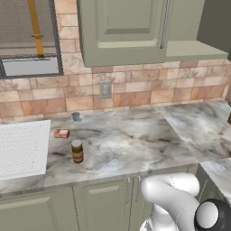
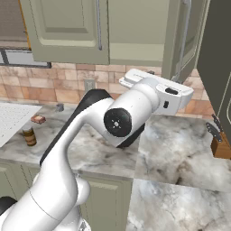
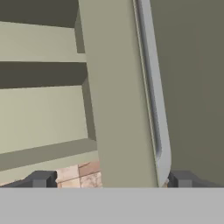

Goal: Open the cabinet. Pick the bar soap and place it next to the sink. Then close the cabinet.

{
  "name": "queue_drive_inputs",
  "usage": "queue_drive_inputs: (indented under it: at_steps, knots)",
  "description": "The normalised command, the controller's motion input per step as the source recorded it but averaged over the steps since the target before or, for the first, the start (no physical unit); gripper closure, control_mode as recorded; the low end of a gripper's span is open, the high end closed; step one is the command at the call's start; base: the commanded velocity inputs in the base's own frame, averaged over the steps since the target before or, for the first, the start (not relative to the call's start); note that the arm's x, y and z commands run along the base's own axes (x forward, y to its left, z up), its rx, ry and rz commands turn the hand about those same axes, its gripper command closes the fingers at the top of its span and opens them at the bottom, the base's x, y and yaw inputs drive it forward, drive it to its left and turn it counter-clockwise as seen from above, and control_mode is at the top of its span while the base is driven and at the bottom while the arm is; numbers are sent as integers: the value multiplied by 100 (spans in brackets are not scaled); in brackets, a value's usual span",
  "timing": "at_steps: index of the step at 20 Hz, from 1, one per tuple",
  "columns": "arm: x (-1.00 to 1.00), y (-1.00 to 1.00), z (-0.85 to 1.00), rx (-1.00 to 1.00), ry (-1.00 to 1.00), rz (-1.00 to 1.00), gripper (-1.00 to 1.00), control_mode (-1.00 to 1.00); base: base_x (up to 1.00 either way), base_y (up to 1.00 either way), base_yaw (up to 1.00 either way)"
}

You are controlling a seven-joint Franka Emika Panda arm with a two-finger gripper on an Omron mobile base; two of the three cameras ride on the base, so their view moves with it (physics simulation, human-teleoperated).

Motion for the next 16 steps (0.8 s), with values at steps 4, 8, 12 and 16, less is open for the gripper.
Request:
queue_drive_inputs:
  at_steps: [4, 8, 12, 16]
  knots:
    - [52, 52, -10, 0, -2, 15, -100, -100, 0, 0, 0]
    - [54, 48, -4, 0, -4, 14, -100, -100, 0, 0, 0]
    - [57, 43, -3, -1, -3, 10, -100, -100, 0, 0, 0]
    - [64, 42, -6, 0, 0, 3, -100, -100, 0, 0, 0]
